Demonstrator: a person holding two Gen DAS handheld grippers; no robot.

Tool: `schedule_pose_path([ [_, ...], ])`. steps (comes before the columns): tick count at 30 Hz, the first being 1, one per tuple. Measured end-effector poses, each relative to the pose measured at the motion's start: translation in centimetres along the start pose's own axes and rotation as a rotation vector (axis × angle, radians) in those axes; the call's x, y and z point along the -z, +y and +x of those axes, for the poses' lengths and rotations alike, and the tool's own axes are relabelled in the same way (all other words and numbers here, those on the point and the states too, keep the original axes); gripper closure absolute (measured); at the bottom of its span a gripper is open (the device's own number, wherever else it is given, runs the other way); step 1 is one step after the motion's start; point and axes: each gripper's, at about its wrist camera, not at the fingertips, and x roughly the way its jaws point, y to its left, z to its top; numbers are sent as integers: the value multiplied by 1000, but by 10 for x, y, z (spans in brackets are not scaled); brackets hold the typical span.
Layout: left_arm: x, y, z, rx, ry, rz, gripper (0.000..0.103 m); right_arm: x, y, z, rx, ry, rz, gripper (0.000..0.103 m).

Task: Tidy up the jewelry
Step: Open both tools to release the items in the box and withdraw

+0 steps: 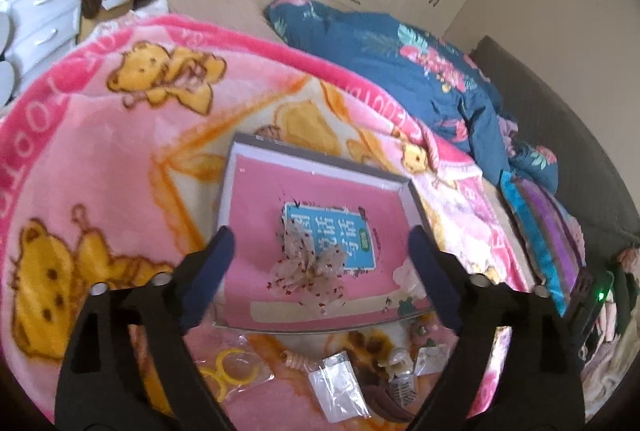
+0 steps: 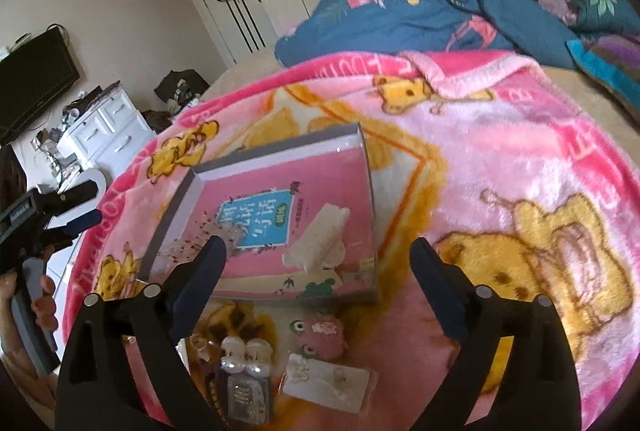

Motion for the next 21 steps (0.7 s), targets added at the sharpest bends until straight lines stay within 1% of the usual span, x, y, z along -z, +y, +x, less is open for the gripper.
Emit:
schedule_pose_path([
  [1, -2, 1, -7, -1, -17, -6, 9, 0, 2, -5, 0, -10, -8, 8],
  [4, -5, 0, -22, -3, -46, -9, 9, -1, 6, -17, -9, -28, -24, 6],
  [9, -5, -3, -40, -2, -67, -5, 9, 0, 12, -31, -32, -41, -42, 6],
  [21, 14, -20, -74, 10, -106, 28, 9, 13, 31, -56, -80, -42, -96, 6],
])
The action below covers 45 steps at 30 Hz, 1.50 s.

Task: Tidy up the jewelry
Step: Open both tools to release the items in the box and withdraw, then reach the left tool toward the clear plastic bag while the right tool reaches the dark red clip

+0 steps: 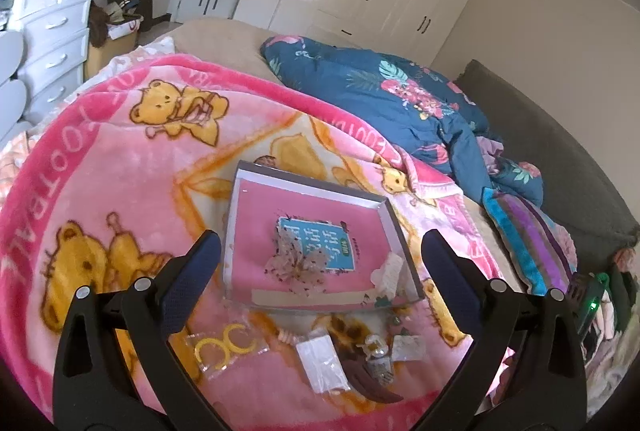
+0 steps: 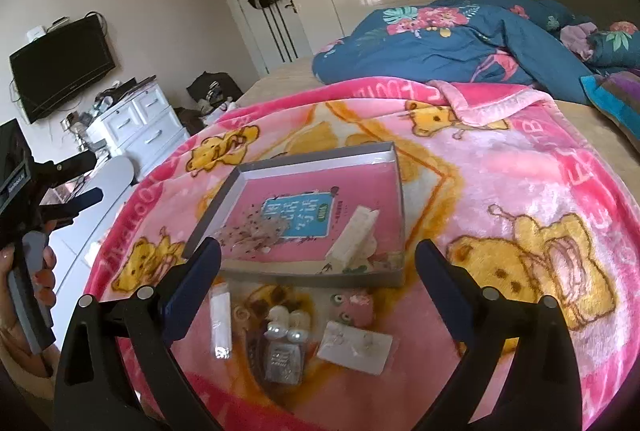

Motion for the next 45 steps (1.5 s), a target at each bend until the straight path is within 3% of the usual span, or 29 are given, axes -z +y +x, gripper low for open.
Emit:
schedule_pose_path([
  [9, 11, -9, -8, 17, 7, 16, 9, 12, 15, -12, -29, 14, -40, 6],
  [40, 100, -7, 44, -34, 259, 43, 9, 82, 39, 3, -78, 203, -175, 7],
  [45, 106, -4, 56, -42, 293, 37, 9, 95, 45, 11, -88, 248, -214, 21],
])
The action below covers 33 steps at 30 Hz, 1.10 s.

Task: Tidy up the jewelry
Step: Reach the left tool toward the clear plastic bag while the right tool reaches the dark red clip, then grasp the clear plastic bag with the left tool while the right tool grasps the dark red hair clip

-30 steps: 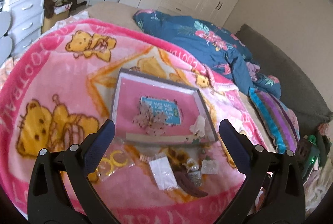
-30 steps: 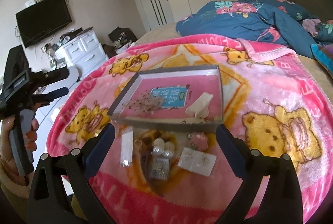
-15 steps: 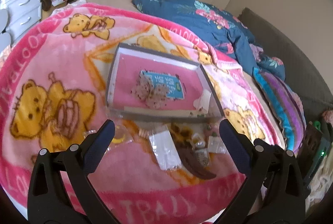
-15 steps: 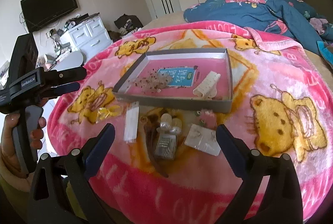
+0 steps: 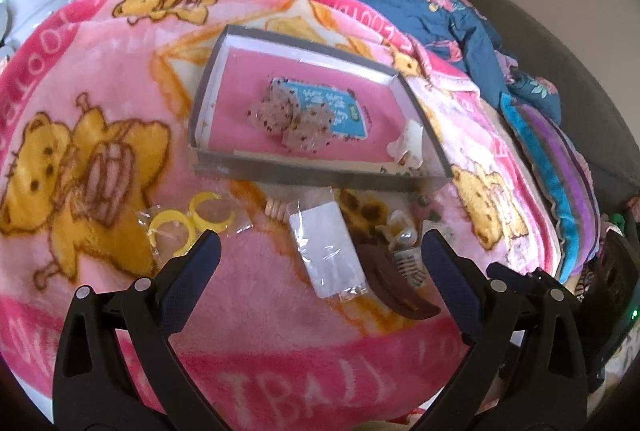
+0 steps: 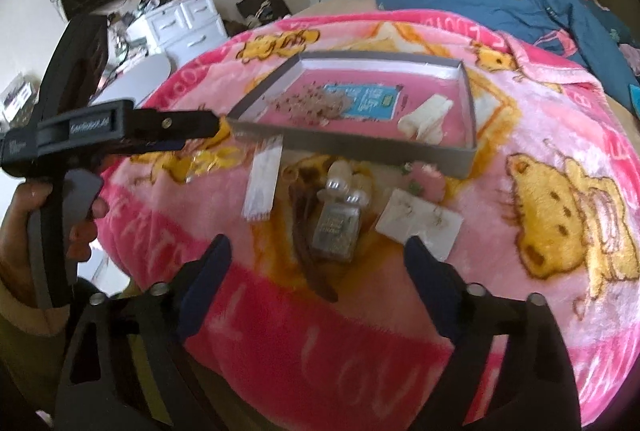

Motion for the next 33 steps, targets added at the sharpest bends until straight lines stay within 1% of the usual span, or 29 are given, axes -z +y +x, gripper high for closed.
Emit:
schedule_pose_path([
  [2, 2, 2, 8, 7, 21, -5, 9, 4, 2, 6, -14, 24, -6, 28],
  [6, 6, 7, 24, -11, 62, -19, 9, 10, 1, 17, -26, 62, -8, 38],
  [8, 7, 9, 30, -7, 76, -22, 9, 13, 1, 22, -29, 77, -8, 45],
  [10, 8, 11, 36, -11, 90, -31, 9, 15, 1, 26, -30, 91, -7, 48],
  [12, 10, 11, 41, -1, 100, -34, 9, 16, 1, 31, -32, 99, -7, 54],
  [15, 11, 11, 47, 18, 114, -44, 9, 19, 2, 39, -40, 117, -7, 67],
  [17, 12, 12, 52, 33, 124, -59, 9, 23, 2, 45, -56, 141, 2, 88],
  [20, 12, 15, 57, 47, 129, -85, 9, 26, 7, 48, -88, 152, -12, 93],
  [22, 13, 16, 60, 63, 133, -99, 10, 27, 14, 48, -92, 145, -41, 94],
  [25, 12, 18, 62, 92, 126, -121, 10, 26, 20, 54, -109, 155, -47, 95],
  [27, 11, 18, 64, 108, 128, -126, 16, 24, 22, 58, -109, 155, -56, 95],
  [29, 10, 18, 67, 108, 125, -132, 18, 22, 25, 62, -111, 153, -58, 95],
  [31, 9, 17, 71, 110, 129, -133, 19, 20, 26, 67, -113, 152, -51, 94],
  [32, 9, 16, 73, 106, 127, -132, 21, 18, 27, 69, -116, 151, -47, 94],
  [33, 8, 16, 74, 102, 127, -130, 24, 18, 27, 70, -117, 151, -45, 94],
])
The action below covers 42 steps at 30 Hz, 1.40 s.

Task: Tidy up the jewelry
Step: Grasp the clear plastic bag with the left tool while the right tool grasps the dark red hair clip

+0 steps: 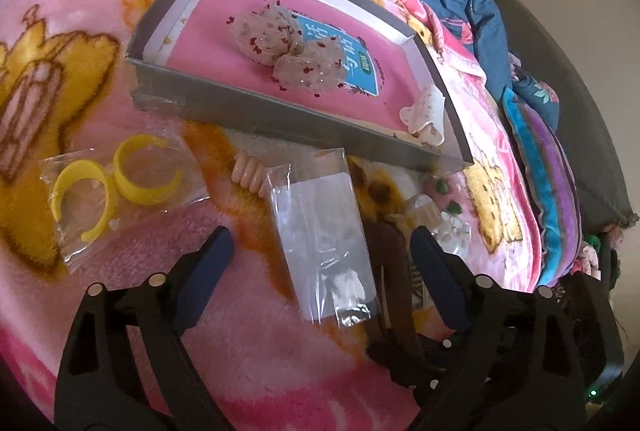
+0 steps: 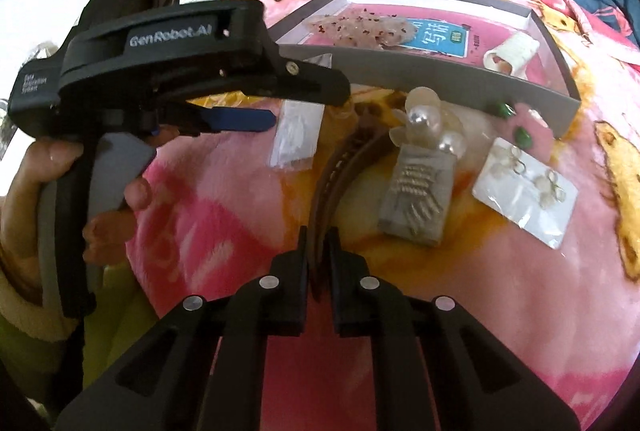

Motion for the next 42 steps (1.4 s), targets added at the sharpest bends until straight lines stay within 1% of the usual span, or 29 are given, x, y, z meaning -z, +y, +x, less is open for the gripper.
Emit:
schedule_pose_path([
  [1, 0, -1, 1, -4, -1, 2, 27, 0, 0, 0, -2, -1, 1, 95],
  [3, 0, -3, 4, -14, 2, 16, 41, 2, 1, -2, -2, -1, -6, 95],
  [4, 0, -4, 5, -22, 3, 21, 46, 2, 1, -3, -4, 0, -7, 95],
  [5, 0, -4, 6, -24, 3, 24, 64, 4, 1, -5, -8, 1, -7, 96],
  [6, 1, -4, 8, -12, 11, 21, 68, 5, 0, -8, -10, 1, -4, 96],
  [9, 2, -5, 7, -1, 12, 24, 68, 8, -4, -15, -21, -4, 13, 96],
  [12, 5, -5, -1, 45, 10, 9, 68, 9, -5, -24, -37, -13, 25, 96],
  [17, 3, -7, -32, 53, -62, 27, 68, 6, -4, -38, -65, -43, 24, 96],
  [18, 1, -6, -39, 48, -80, 30, 68, 4, -2, -40, -70, -47, 24, 96],
  [22, -6, 5, -62, -20, -154, 38, 68, 0, 5, -48, -82, -71, 19, 96],
  [26, -13, 22, -74, -25, -177, -7, 68, -6, 10, -53, -81, -93, 15, 96],
  [31, -19, 34, -85, -25, -205, -45, 68, -16, 14, -59, -87, -127, 9, 96],
  [35, -20, 37, -90, -25, -215, -49, 68, -25, 16, -63, -86, -149, 3, 100],
  [42, -20, 36, -95, -19, -225, -45, 68, -38, 14, -66, -67, -181, 6, 100],
])
